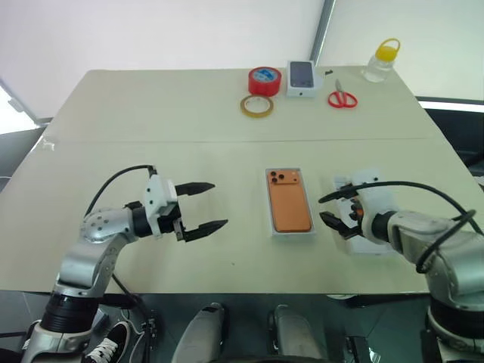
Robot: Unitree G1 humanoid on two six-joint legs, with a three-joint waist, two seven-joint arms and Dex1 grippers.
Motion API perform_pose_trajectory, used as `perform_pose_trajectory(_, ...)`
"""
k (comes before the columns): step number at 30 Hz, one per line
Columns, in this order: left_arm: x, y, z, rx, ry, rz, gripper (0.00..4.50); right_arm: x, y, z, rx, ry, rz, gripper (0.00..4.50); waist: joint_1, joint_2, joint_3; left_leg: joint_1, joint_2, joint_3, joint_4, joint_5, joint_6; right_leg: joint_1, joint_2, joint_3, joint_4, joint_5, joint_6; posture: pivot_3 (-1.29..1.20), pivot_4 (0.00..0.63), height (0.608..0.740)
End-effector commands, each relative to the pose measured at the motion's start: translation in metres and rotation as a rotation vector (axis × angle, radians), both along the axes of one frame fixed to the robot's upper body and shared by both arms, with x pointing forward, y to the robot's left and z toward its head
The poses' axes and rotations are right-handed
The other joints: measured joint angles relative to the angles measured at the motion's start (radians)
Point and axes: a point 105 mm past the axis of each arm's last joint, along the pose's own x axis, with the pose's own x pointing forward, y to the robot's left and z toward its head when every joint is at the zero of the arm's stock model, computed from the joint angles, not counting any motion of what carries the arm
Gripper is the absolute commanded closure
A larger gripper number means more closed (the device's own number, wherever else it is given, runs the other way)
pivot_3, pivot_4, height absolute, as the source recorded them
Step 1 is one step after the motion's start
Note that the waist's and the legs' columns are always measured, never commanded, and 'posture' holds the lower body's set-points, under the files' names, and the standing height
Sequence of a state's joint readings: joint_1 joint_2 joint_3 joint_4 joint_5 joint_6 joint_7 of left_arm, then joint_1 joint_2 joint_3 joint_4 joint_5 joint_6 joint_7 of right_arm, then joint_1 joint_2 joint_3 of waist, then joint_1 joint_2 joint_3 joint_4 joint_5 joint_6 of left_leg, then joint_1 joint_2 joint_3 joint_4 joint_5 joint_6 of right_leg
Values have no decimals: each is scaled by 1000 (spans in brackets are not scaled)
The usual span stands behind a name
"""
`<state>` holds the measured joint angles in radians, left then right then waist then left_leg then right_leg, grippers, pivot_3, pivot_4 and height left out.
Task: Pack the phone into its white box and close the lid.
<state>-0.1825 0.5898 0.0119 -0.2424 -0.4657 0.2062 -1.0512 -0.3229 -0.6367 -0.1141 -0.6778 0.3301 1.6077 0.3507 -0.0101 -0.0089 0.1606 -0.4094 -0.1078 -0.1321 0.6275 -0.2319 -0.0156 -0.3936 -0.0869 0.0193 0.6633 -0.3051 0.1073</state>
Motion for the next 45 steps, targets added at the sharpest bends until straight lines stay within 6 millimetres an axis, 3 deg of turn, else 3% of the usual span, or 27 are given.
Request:
perform_pose_trajectory(1, -3, -3, 6, 3, -44, -15, 31, 3, -5, 1, -5, 17, -15, 16, 0, 0, 0, 0, 0, 0, 0, 0, 0, 0, 0, 0, 0, 0, 0, 0, 150, 740)
perform_pose_trajectory(16, -3, -11, 4, -19, -46, 0, 31, 15, -8, 9, 0, 86, 4, 16, 0, 0, 1, -1, 0, 0, 1, 0, 0, 0, 0, 0, 0, 0, 0, 0, 150, 740)
perform_pose_trajectory(39, -6, -18, 3, -45, -39, 2, 31, -3, -10, -6, 44, 177, -92, 16, -1, 0, 1, -1, 0, 0, 0, 0, 1, 0, 0, 0, 0, 0, 0, 0, 150, 740)
perform_pose_trajectory(42, -5, -18, 3, -45, -39, 7, 0, -4, -12, -7, 35, 182, -108, 937, -1, 0, 1, -1, 0, 0, 0, 0, 1, 0, 0, 0, 0, 0, 0, 0, 150, 740)
perform_pose_trajectory(45, -5, -18, 3, -44, -38, 10, 0, -4, -11, -7, 36, 178, -112, 2402, -2, 0, 1, -1, 0, 0, 0, 0, 1, 0, 0, 0, 0, 0, 0, 0, 150, 740)
